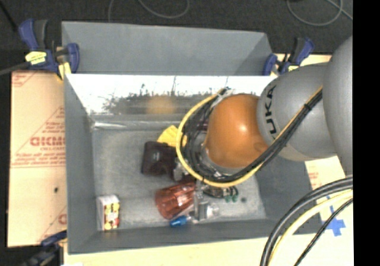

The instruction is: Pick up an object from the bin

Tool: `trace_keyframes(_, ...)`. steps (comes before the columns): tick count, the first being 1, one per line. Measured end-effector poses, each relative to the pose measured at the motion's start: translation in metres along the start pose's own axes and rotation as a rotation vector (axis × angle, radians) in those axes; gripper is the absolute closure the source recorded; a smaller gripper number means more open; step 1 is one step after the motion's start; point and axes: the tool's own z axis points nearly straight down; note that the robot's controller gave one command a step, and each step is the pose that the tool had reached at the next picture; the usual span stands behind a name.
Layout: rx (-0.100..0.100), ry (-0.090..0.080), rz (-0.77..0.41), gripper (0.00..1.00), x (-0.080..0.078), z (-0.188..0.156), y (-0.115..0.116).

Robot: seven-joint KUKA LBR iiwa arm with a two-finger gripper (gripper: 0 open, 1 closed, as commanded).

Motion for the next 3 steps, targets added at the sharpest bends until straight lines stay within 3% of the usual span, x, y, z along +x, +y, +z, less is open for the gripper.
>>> trace_keyframes(1, -0.001, 0.000, -0.416, 1.00, -0.014, 0.024, 0.028)
trace_keyframes(3, 0.000, 0.000, -0.418, 1.00, -0.022, 0.005, 0.040)
